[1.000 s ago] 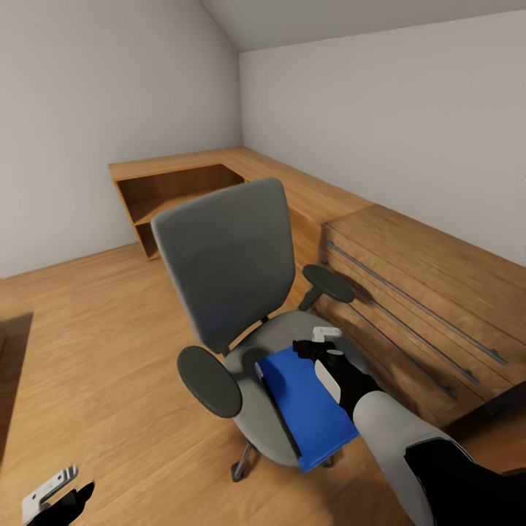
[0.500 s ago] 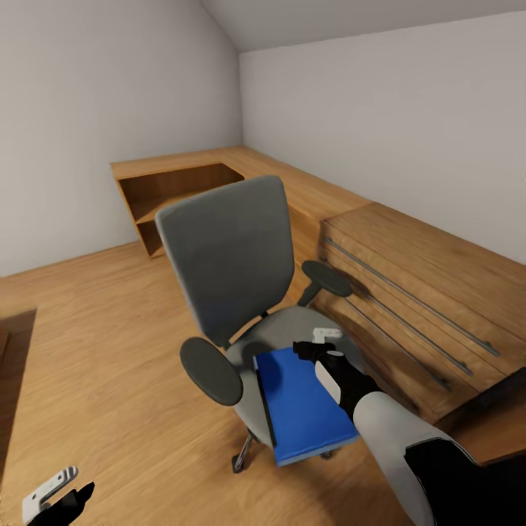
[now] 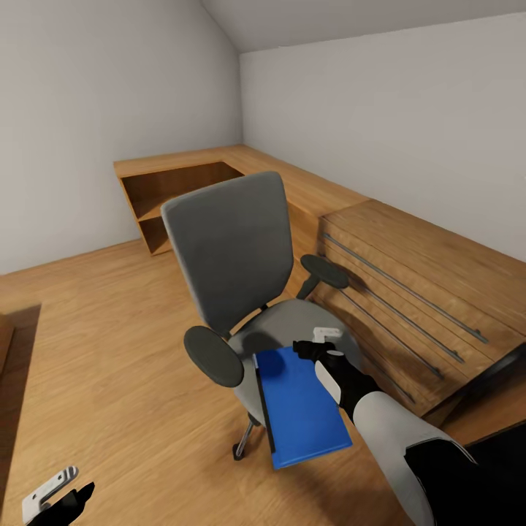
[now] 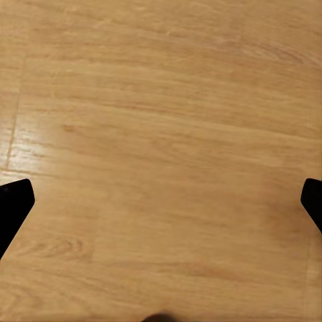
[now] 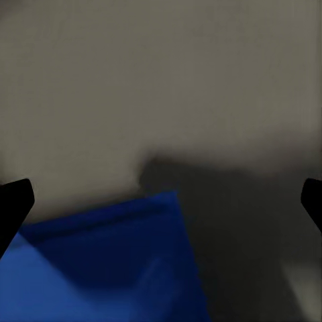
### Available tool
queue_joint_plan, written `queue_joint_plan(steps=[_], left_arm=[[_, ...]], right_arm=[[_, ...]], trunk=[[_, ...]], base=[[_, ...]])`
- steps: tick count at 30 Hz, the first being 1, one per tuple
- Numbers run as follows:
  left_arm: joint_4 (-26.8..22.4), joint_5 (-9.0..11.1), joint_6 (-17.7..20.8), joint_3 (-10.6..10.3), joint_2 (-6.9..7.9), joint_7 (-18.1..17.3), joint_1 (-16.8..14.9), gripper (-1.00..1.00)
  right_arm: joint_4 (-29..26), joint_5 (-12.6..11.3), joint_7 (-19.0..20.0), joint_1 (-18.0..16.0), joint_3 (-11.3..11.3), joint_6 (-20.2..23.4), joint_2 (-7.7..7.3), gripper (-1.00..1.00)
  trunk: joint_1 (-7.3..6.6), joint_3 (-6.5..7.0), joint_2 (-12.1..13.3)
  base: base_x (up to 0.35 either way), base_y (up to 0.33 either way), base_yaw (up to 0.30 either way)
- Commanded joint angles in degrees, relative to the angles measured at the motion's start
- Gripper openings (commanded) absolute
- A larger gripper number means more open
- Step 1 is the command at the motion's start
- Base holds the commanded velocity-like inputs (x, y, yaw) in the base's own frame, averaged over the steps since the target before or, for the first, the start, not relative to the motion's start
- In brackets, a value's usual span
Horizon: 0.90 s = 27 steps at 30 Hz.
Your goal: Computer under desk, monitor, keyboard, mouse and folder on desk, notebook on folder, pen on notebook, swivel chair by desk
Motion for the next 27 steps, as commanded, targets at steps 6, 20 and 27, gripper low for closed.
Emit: queue_joint_plan(steps=[6, 20, 27], left_arm=[[-0.11, 0.61, 0.26, 0.00, 0.01, 0.39, -0.01, 1.00], [-0.11, 0.61, 0.26, -0.04, 0.01, 0.39, -0.01, 1.00], [-0.11, 0.61, 0.26, -0.06, -0.01, 0.39, -0.01, 1.00]], right_arm=[[1.40, -0.69, -0.49, 0.01, 0.51, 0.28, -0.11, 1.00], [1.30, -0.67, -0.58, 0.01, 0.51, 0.28, -0.04, 1.00], [1.22, -0.65, -0.56, 0.01, 0.51, 0.28, -0.11, 1.00]], trunk=[[0.00, -0.05, -0.02], [0.00, 0.94, -0.02], [0.00, 1.56, -0.02]], base=[[0.000, 0.000, 0.000], [0.000, 0.000, 0.000], [0.000, 0.000, 0.000]])
